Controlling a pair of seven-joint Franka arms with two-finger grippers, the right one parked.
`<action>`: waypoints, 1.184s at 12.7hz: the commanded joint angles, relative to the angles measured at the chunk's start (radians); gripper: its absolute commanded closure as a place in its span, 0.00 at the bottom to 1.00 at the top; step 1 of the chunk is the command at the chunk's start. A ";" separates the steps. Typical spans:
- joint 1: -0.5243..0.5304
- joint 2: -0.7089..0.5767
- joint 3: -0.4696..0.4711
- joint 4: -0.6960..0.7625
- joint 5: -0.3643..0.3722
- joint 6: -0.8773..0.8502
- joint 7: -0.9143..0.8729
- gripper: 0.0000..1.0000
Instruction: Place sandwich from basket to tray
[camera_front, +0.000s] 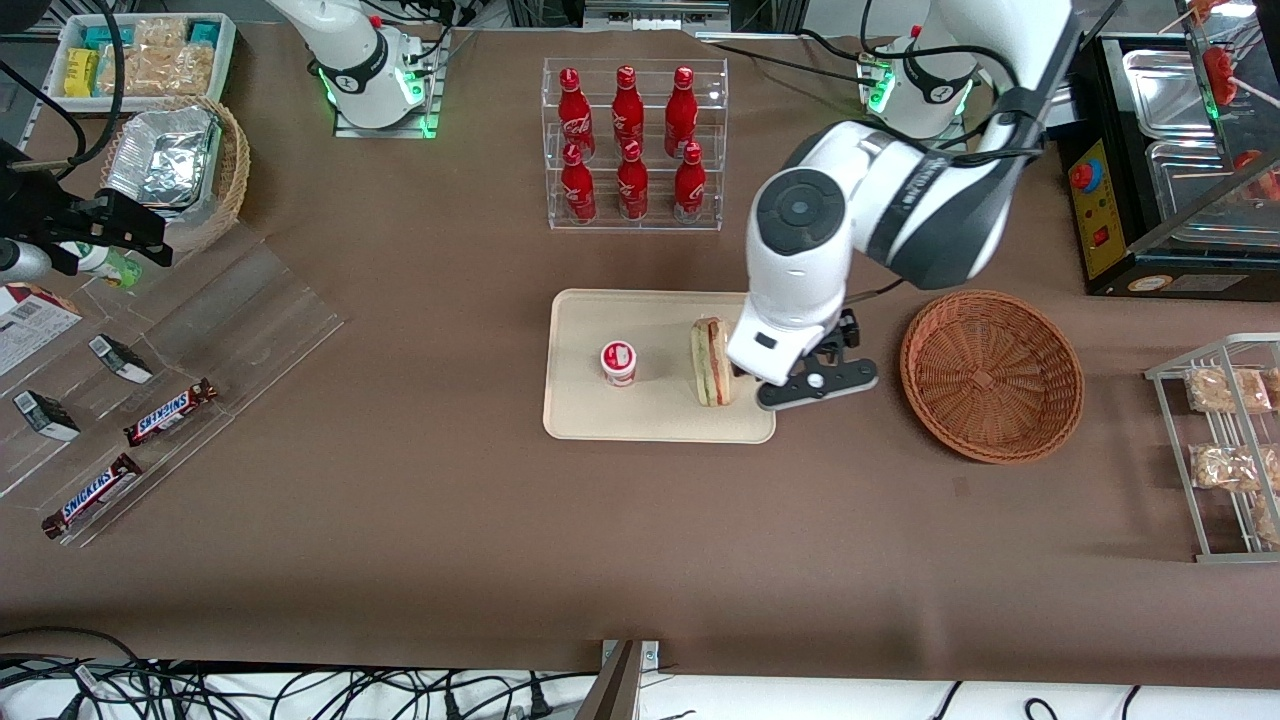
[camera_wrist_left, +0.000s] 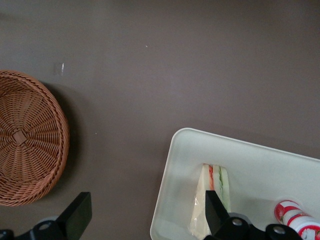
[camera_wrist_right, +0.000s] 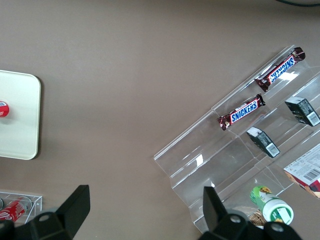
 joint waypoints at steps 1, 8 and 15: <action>0.050 -0.039 -0.013 0.006 -0.023 -0.026 0.014 0.00; 0.305 -0.174 -0.001 0.006 -0.199 -0.206 0.524 0.00; 0.322 -0.215 0.148 0.006 -0.243 -0.251 0.825 0.00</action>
